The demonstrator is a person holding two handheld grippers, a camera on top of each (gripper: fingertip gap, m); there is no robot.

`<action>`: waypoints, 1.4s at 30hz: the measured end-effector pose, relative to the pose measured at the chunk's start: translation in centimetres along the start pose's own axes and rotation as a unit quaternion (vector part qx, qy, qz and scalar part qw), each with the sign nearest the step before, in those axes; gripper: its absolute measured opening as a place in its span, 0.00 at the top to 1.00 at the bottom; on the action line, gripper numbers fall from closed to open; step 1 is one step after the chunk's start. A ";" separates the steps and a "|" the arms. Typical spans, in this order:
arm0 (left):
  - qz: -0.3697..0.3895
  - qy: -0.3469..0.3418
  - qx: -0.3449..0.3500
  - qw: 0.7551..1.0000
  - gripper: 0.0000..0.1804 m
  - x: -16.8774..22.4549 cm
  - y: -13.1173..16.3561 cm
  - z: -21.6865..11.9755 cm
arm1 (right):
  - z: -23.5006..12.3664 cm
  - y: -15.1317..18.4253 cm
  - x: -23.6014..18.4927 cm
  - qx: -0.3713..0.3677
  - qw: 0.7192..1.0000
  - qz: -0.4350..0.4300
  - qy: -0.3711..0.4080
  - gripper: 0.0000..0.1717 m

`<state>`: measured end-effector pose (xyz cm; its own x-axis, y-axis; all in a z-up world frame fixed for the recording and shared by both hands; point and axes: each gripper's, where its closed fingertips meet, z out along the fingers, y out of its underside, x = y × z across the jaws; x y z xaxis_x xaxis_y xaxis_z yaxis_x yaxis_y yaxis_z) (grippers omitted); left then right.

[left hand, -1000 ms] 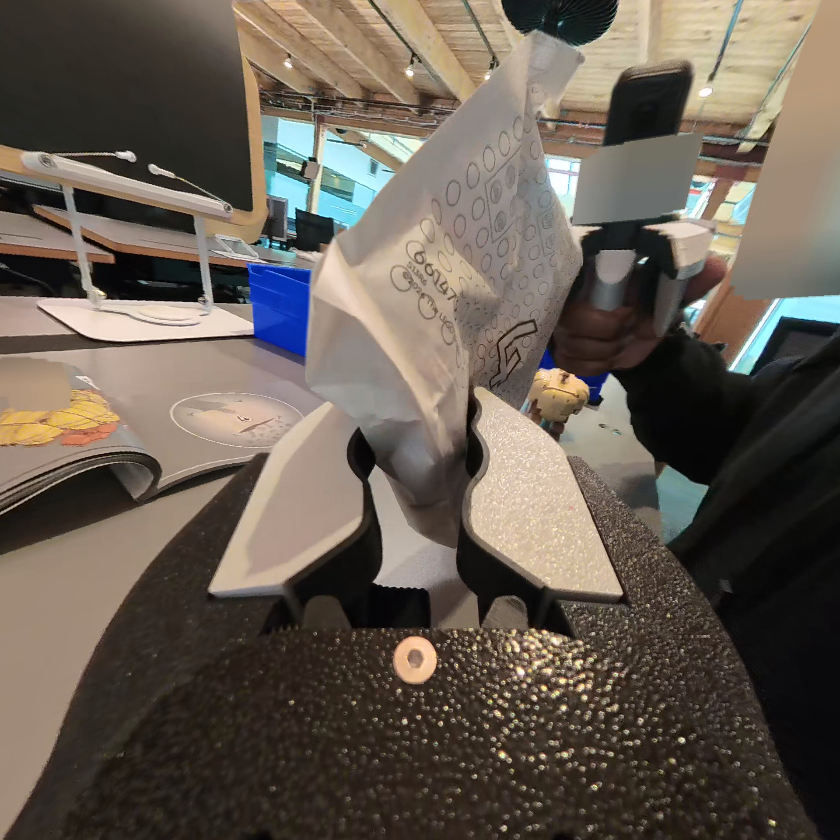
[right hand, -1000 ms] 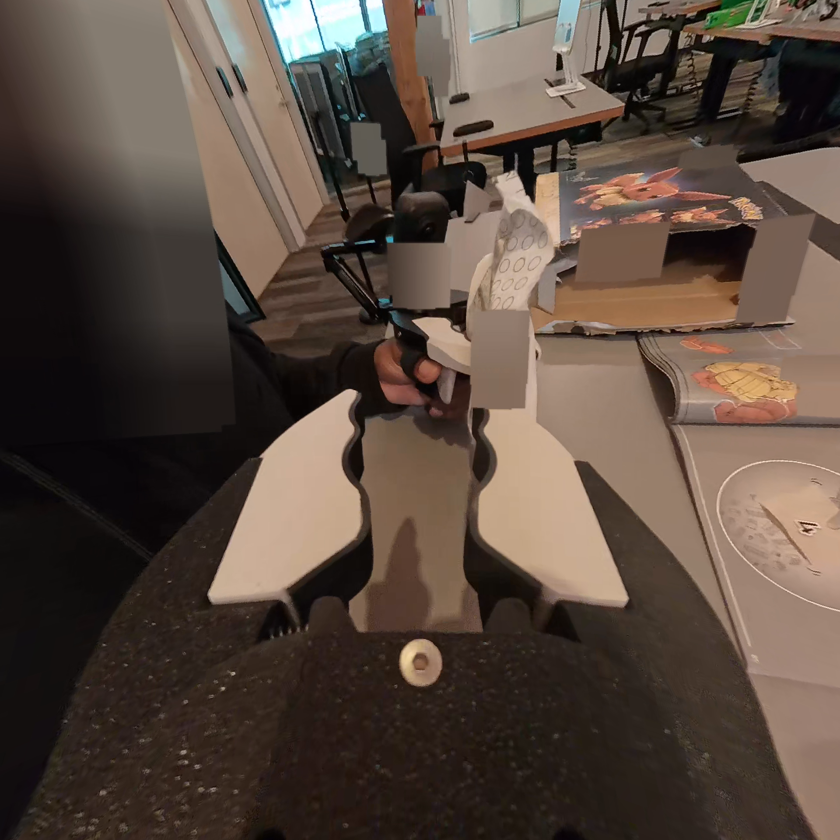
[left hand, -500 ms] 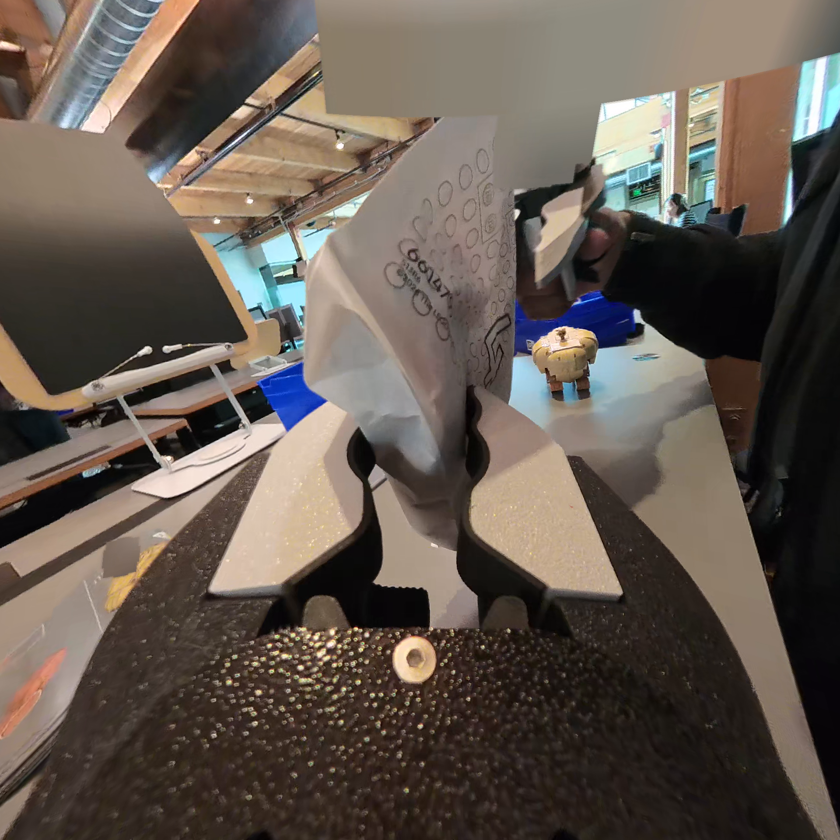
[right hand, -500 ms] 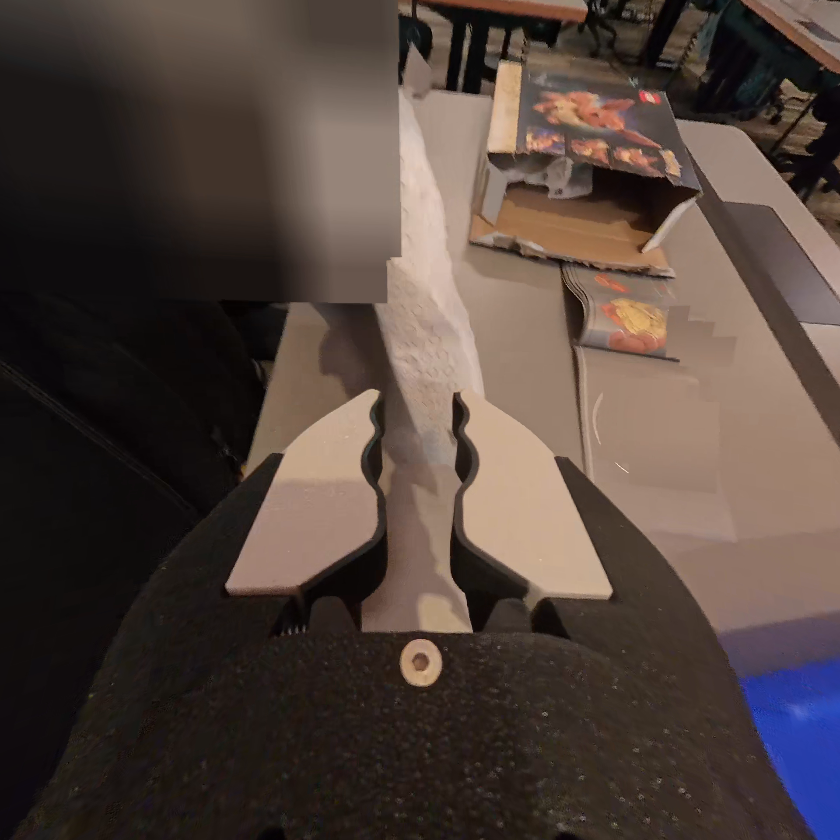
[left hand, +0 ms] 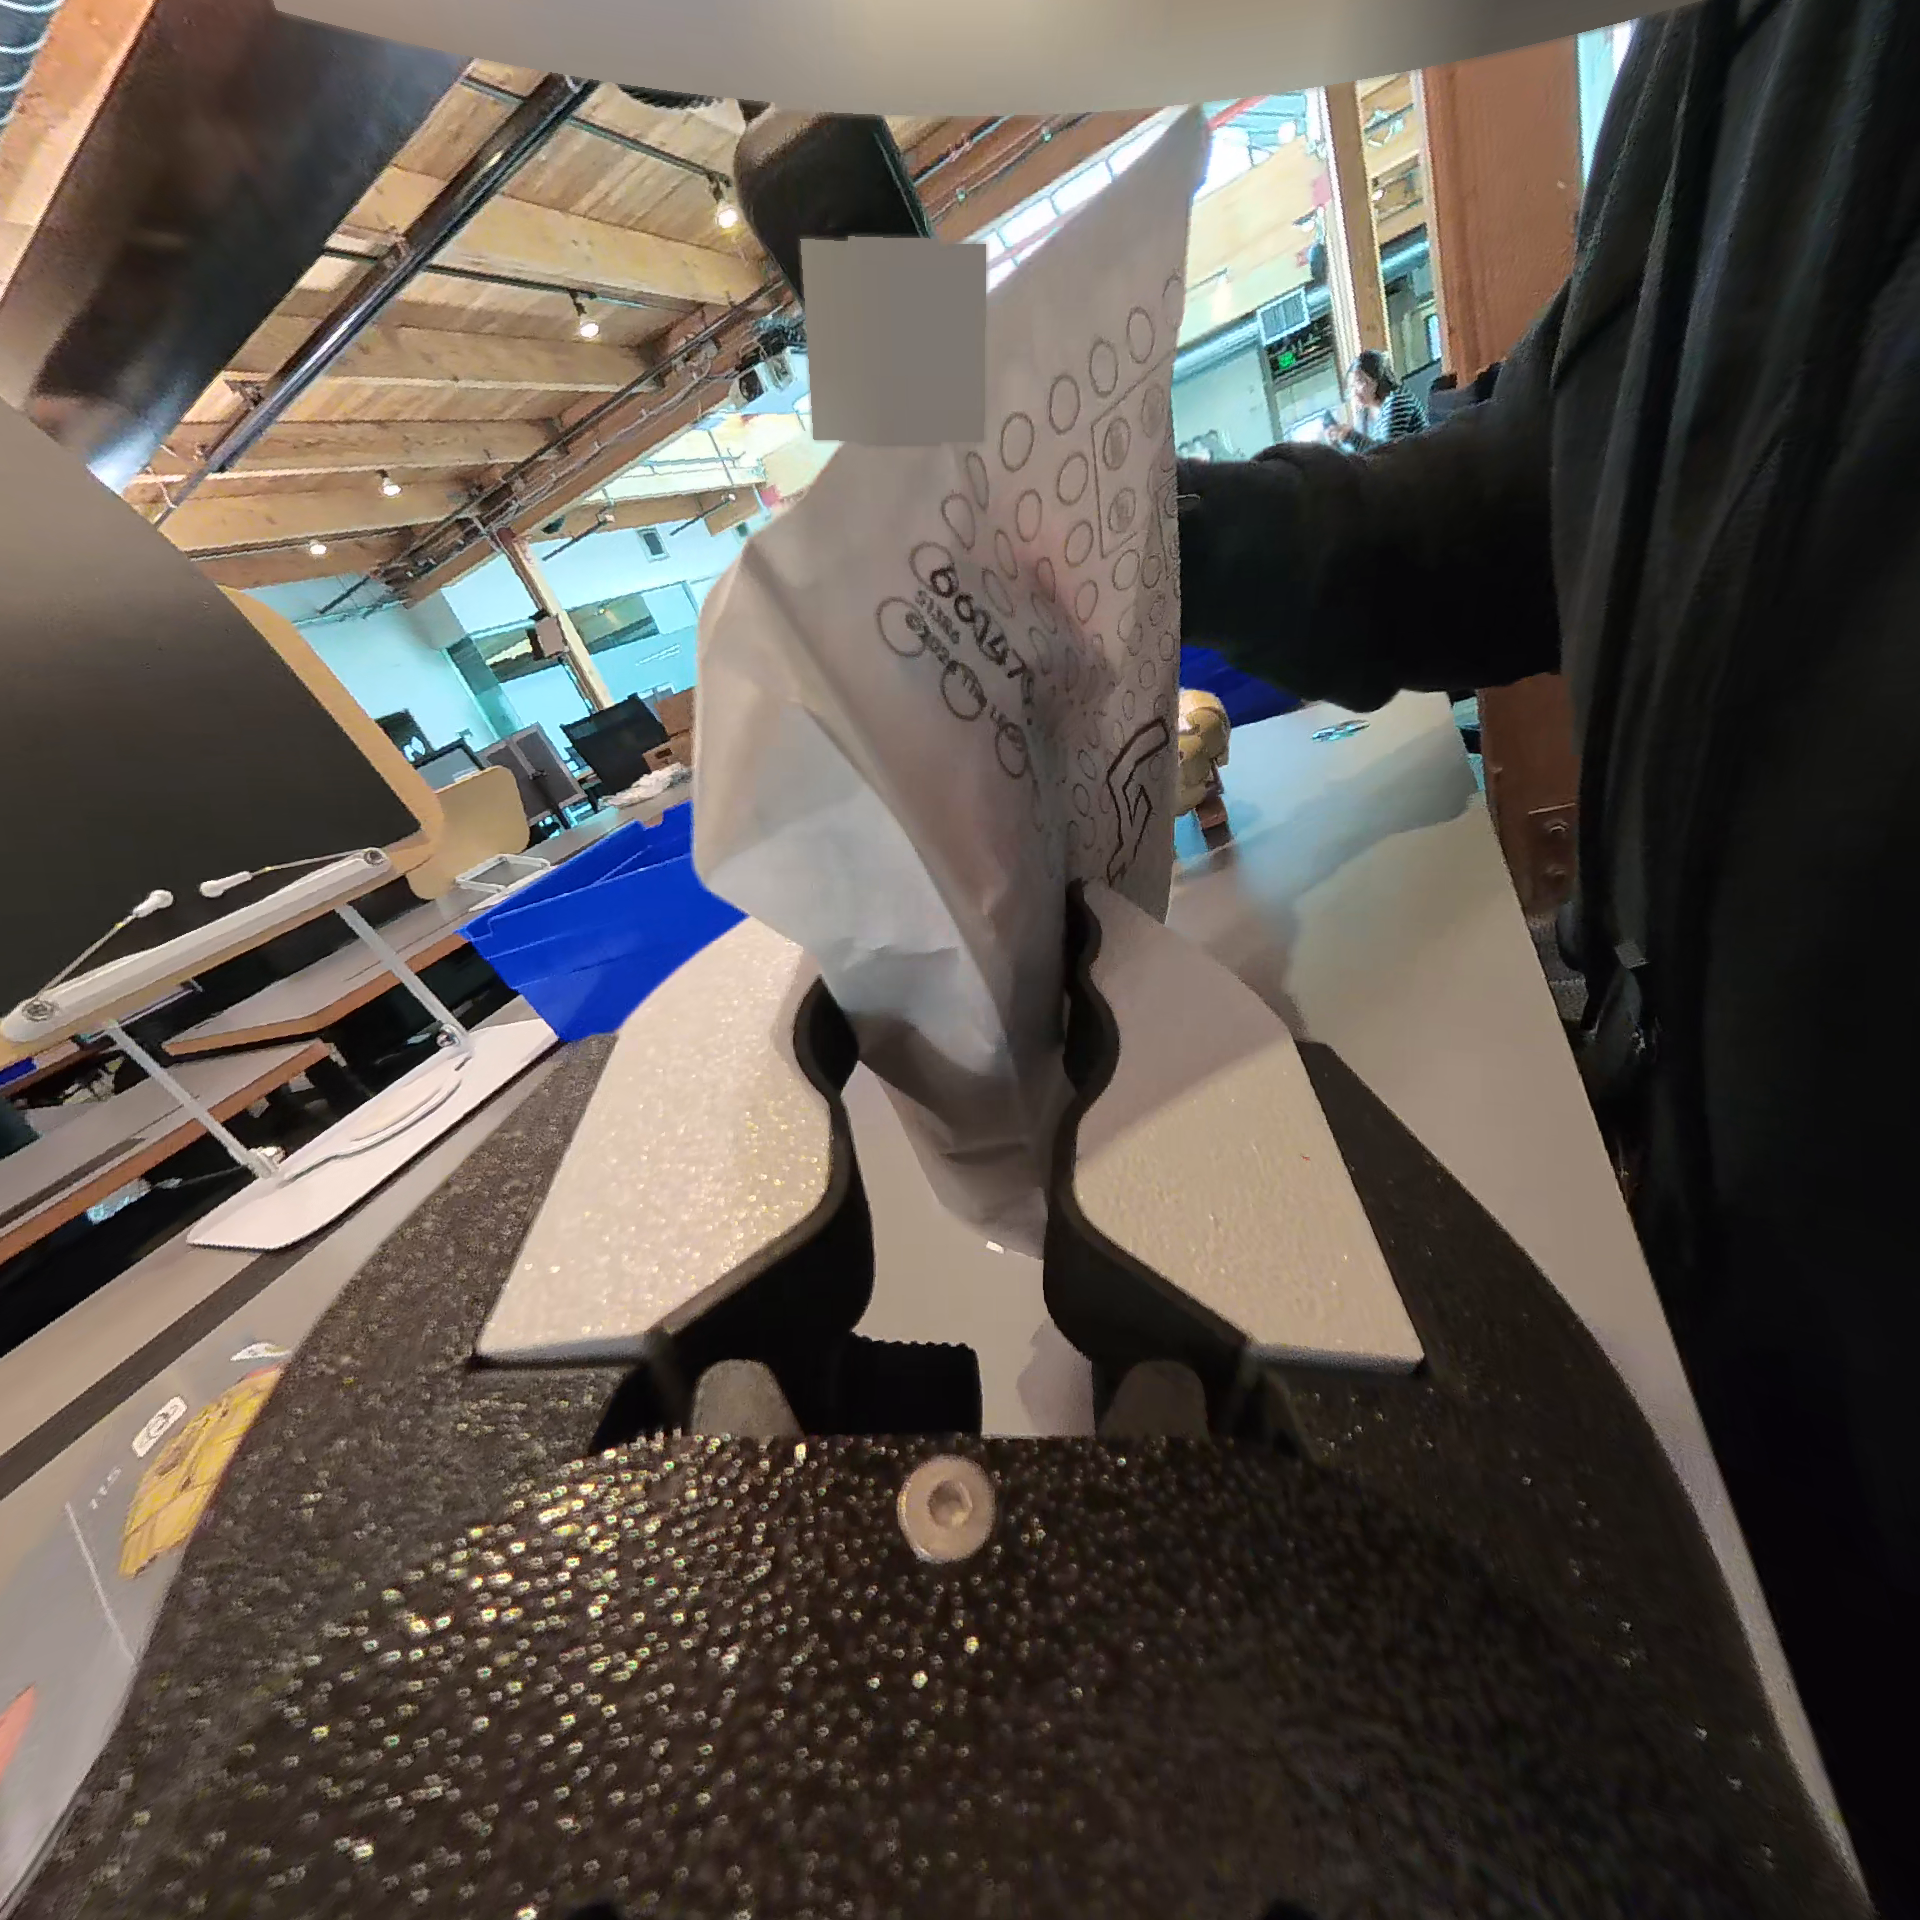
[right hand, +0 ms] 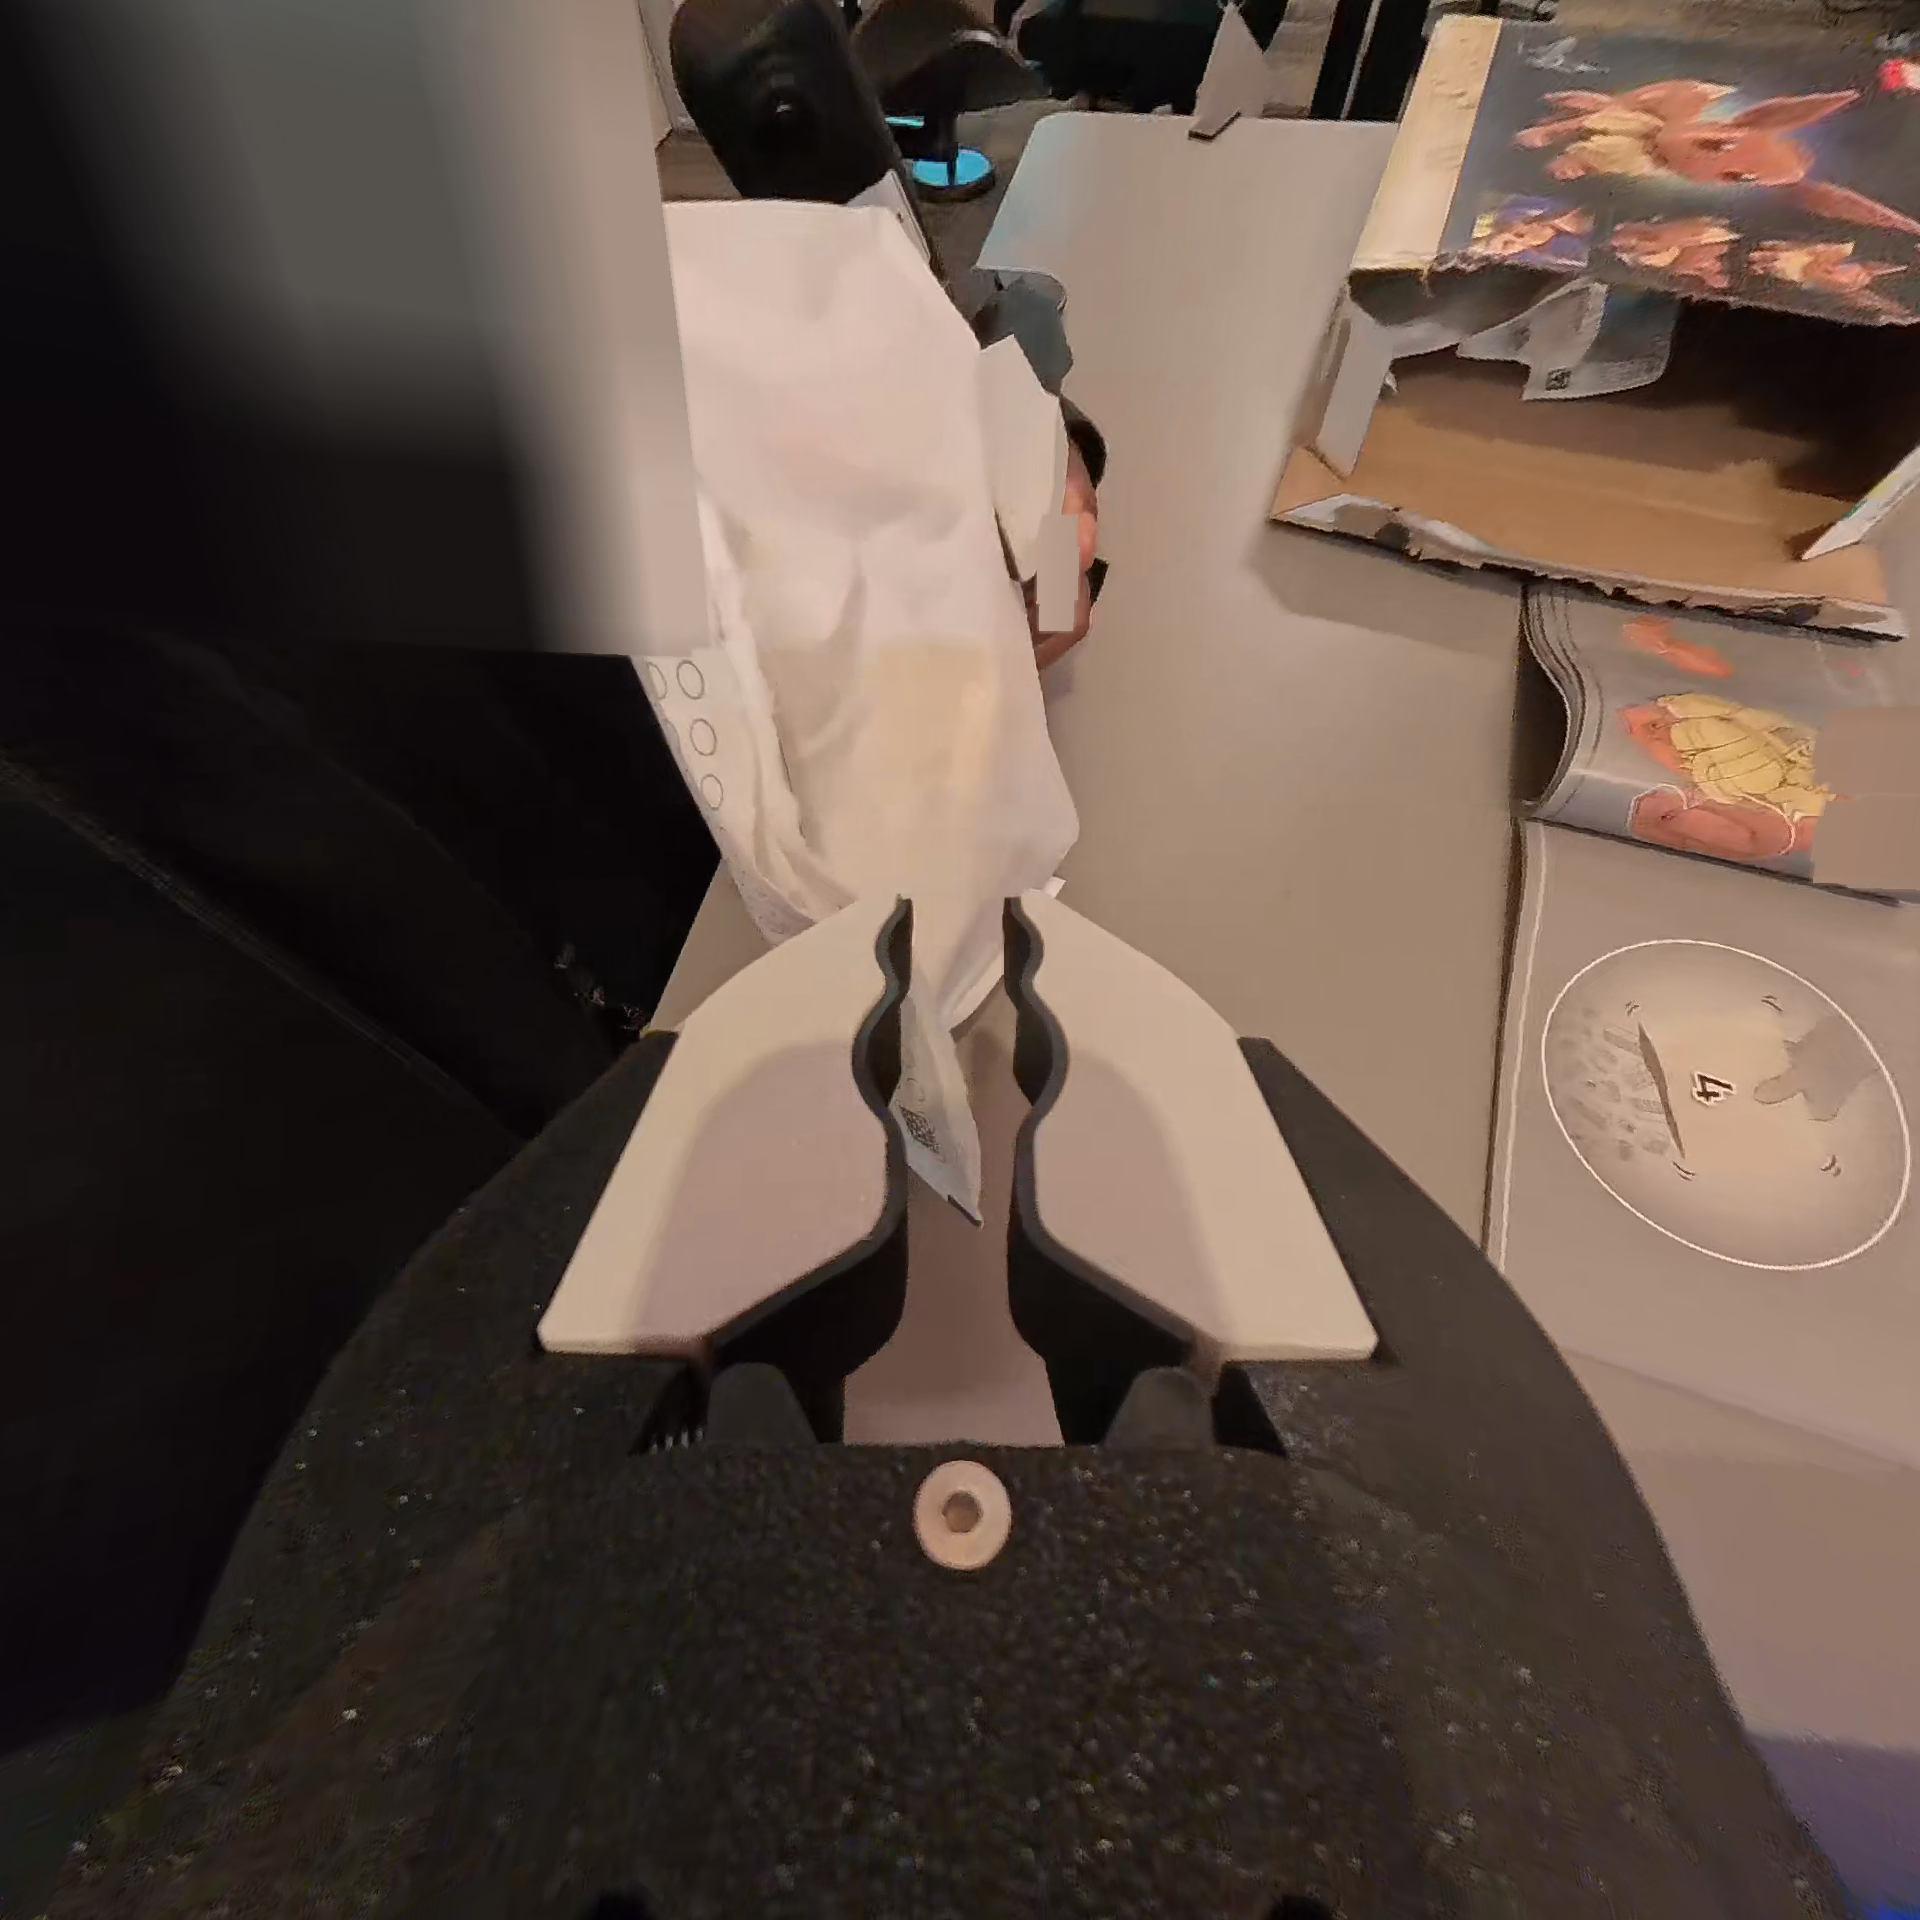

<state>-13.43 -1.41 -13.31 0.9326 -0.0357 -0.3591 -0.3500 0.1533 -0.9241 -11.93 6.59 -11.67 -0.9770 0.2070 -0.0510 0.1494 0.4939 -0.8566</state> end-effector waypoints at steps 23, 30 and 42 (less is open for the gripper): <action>-0.013 -0.023 -0.028 0.999 0.79 -1.0 1.2 -0.3 | -0.4 1.1 -1.1 0.059 0.997 0.037 -0.038 0.90; -0.010 -0.003 -0.031 0.999 0.79 -0.3 1.3 0.0 | 0.6 1.6 -1.1 0.036 0.998 0.027 -0.044 0.88; -0.008 0.016 -0.051 0.999 0.79 0.4 1.9 0.2 | 2.2 3.2 -2.7 -0.078 0.987 -0.056 -0.127 0.88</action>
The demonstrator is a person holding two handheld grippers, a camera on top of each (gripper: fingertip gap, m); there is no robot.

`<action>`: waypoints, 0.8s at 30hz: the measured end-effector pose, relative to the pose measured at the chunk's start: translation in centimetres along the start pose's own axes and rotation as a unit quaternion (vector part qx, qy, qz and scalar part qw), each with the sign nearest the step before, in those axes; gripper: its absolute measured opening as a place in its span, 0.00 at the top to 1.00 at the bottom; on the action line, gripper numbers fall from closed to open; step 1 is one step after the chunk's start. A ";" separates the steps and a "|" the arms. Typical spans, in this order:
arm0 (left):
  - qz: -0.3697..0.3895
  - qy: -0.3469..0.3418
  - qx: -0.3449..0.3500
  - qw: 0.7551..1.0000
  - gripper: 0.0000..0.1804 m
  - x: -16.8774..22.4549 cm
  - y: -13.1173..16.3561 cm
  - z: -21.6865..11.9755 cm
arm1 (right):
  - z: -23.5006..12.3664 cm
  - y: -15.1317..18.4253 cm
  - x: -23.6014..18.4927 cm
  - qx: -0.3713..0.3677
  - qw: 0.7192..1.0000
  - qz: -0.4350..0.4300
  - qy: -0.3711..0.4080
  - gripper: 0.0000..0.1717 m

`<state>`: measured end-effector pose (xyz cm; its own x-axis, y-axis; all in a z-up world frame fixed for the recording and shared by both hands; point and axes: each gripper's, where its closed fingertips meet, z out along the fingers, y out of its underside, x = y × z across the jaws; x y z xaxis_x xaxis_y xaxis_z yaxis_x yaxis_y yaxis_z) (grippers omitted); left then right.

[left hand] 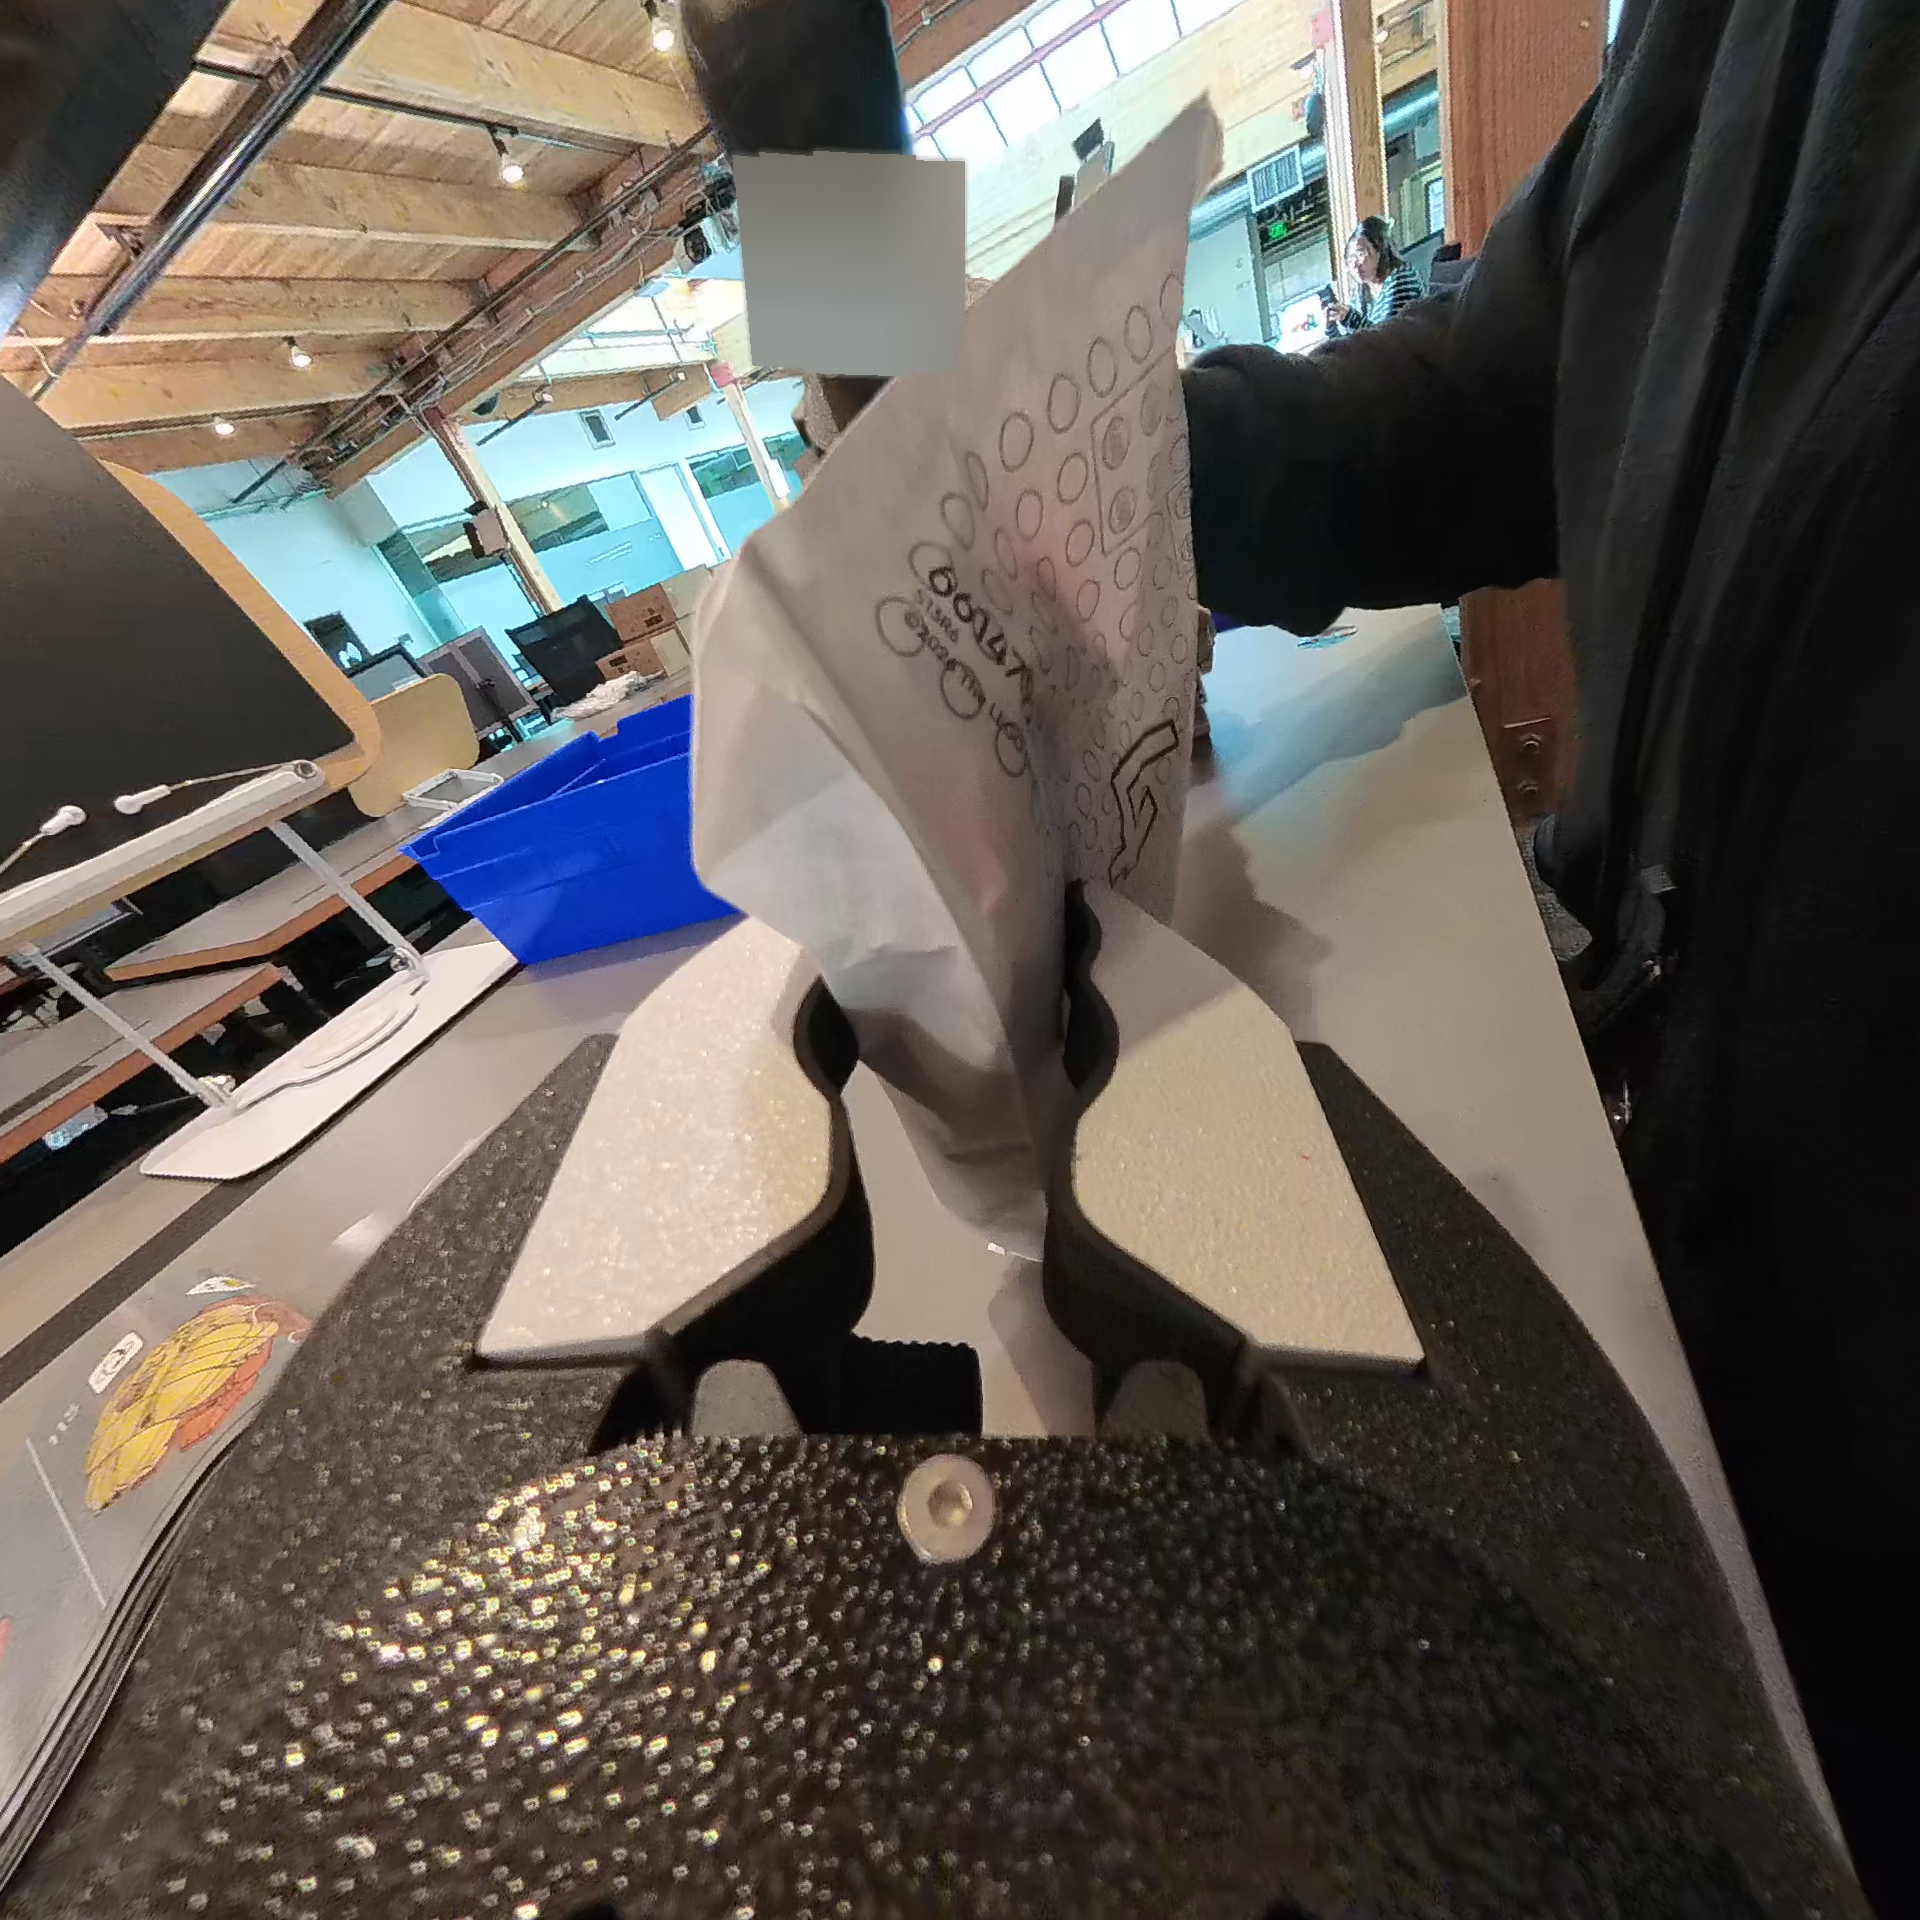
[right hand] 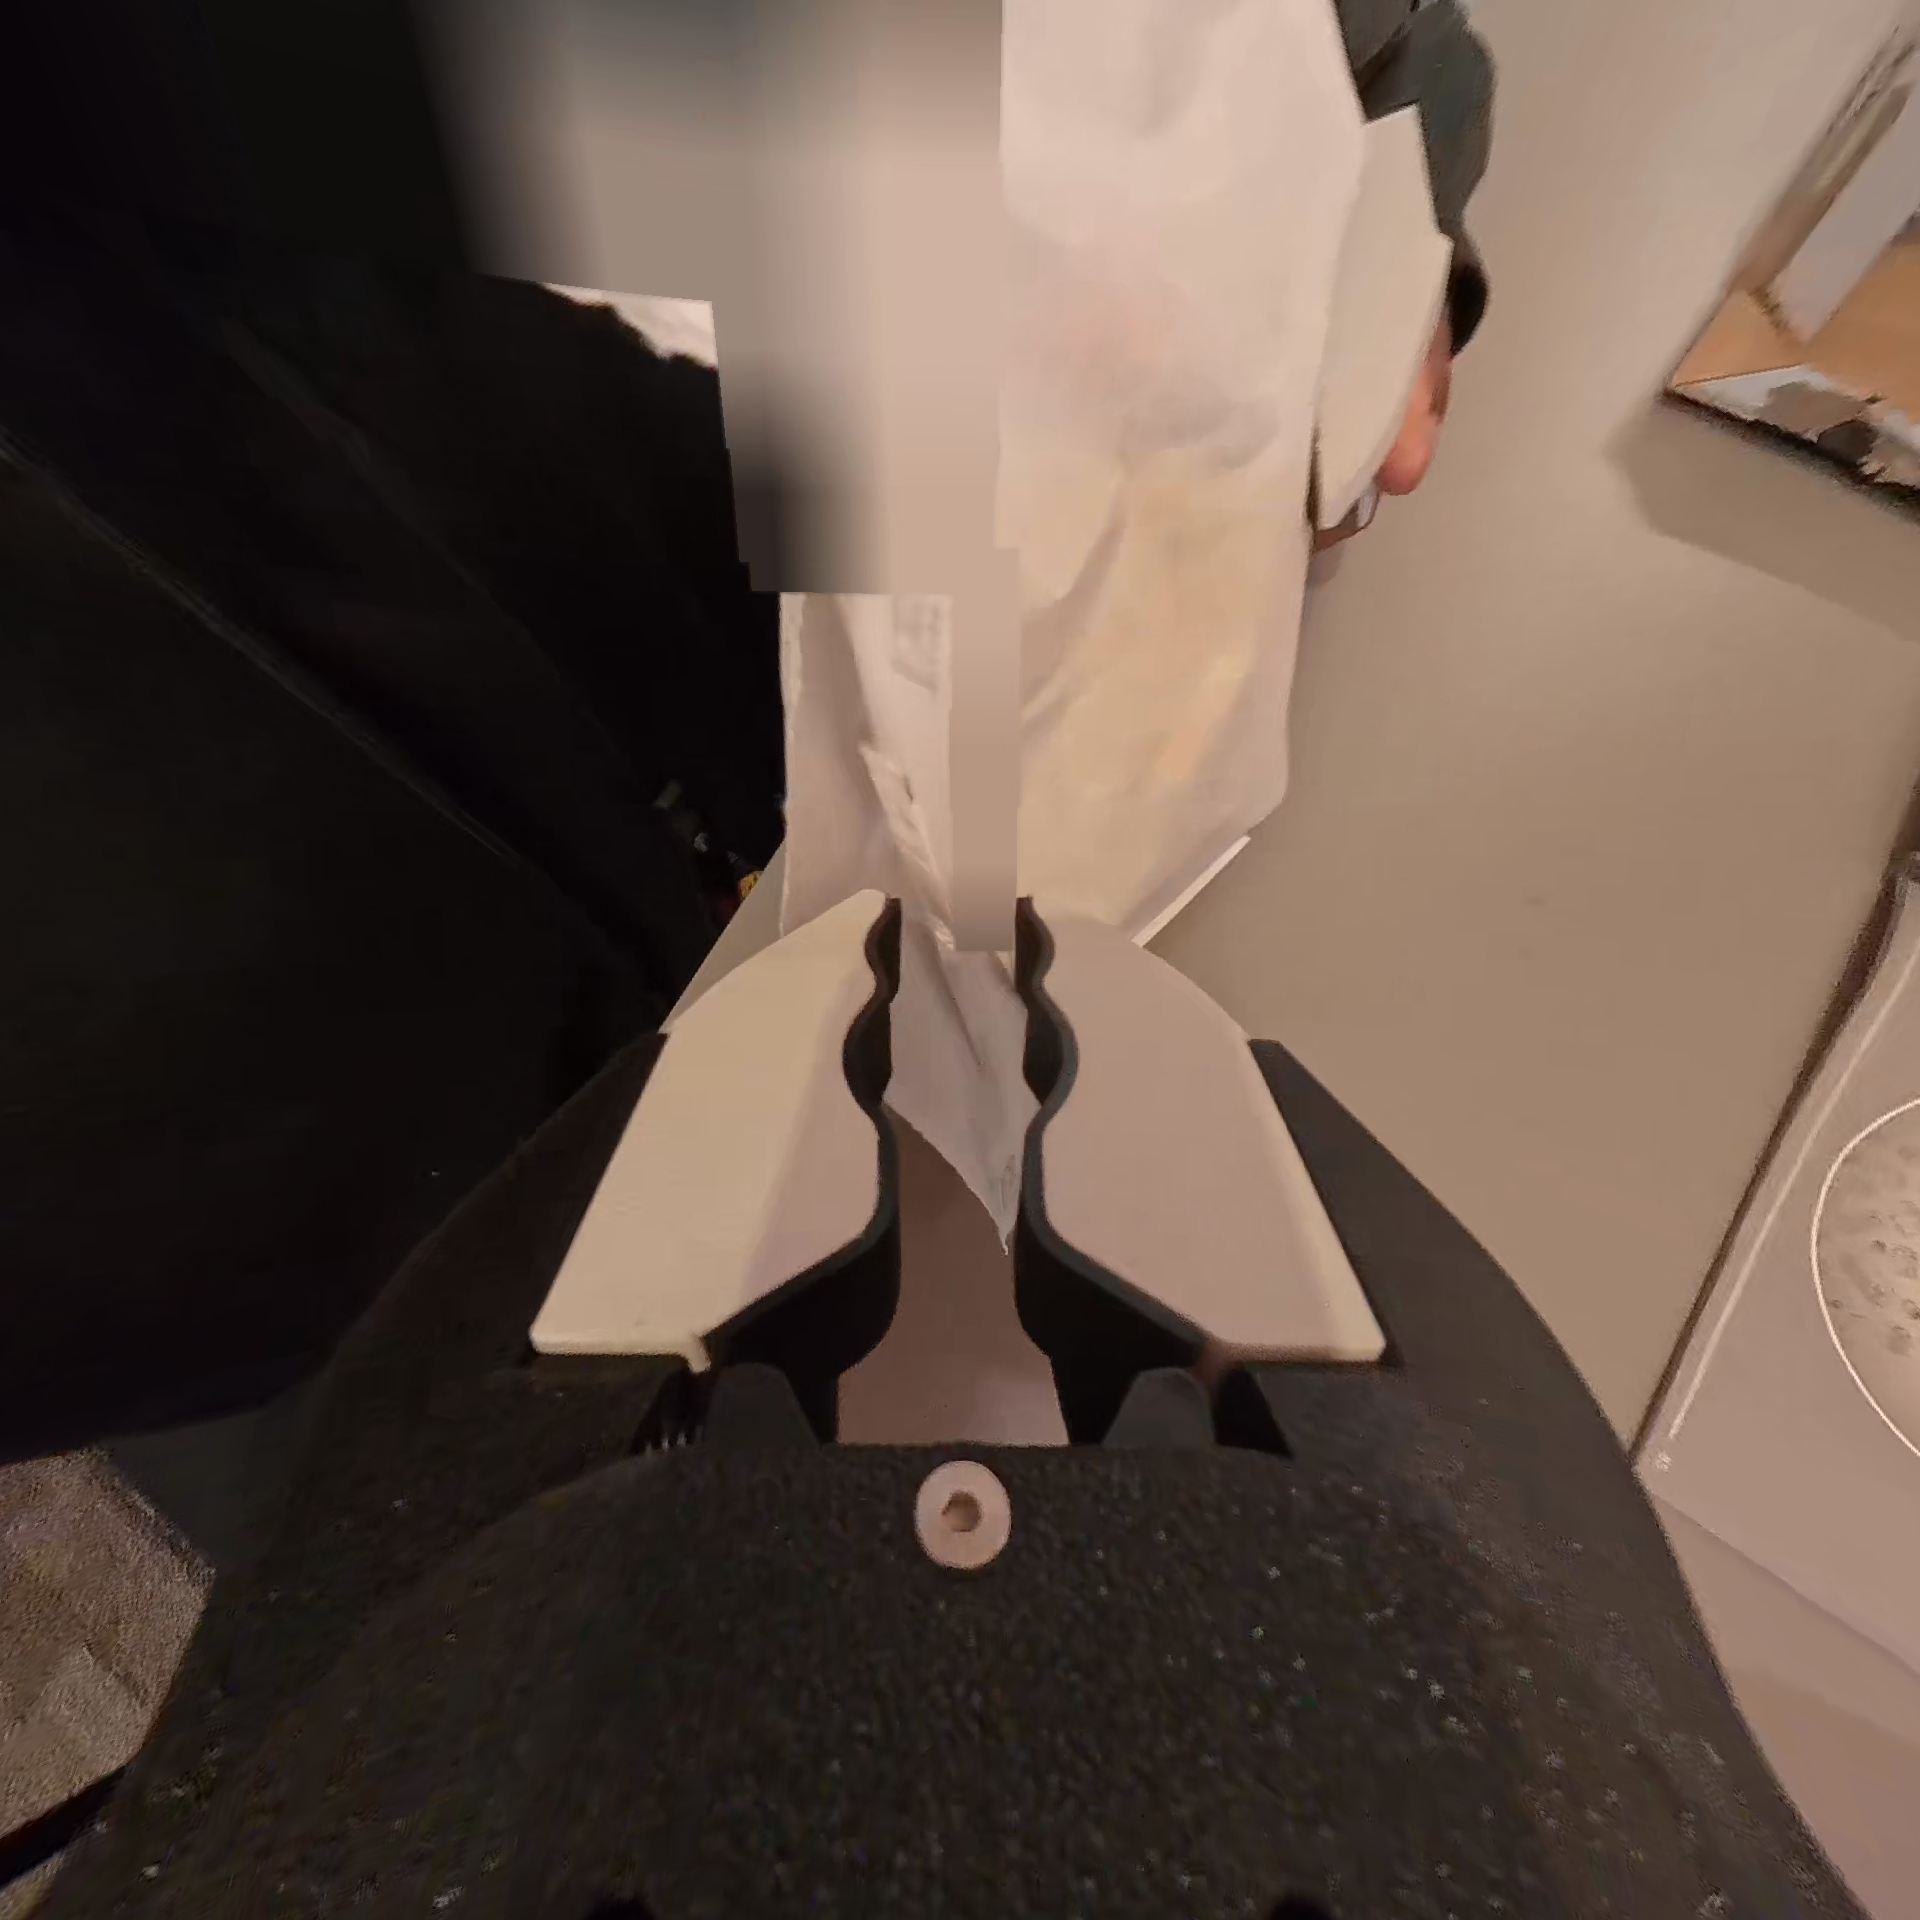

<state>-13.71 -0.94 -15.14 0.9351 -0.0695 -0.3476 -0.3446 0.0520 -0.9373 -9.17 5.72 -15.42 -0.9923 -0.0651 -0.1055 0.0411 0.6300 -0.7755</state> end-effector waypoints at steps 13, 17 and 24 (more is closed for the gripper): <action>-0.128 -0.080 -0.048 0.987 0.79 -4.0 2.2 0.2 | -3.6 0.1 6.7 0.049 0.945 0.107 0.304 1.00; -0.146 -0.047 -0.042 0.987 0.79 -3.2 2.0 1.0 | -5.0 0.4 7.4 0.065 0.915 0.140 0.373 1.00; -0.176 -0.019 -0.032 0.984 0.80 -3.1 1.8 1.3 | -5.2 0.3 7.2 0.088 0.913 0.153 0.368 1.00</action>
<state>-17.10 0.70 -15.75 0.9994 -0.0346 -0.0002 -0.0013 -0.0308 -0.9995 -16.92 9.50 -13.16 -0.7389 0.6709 0.0626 0.2838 0.3941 -0.8742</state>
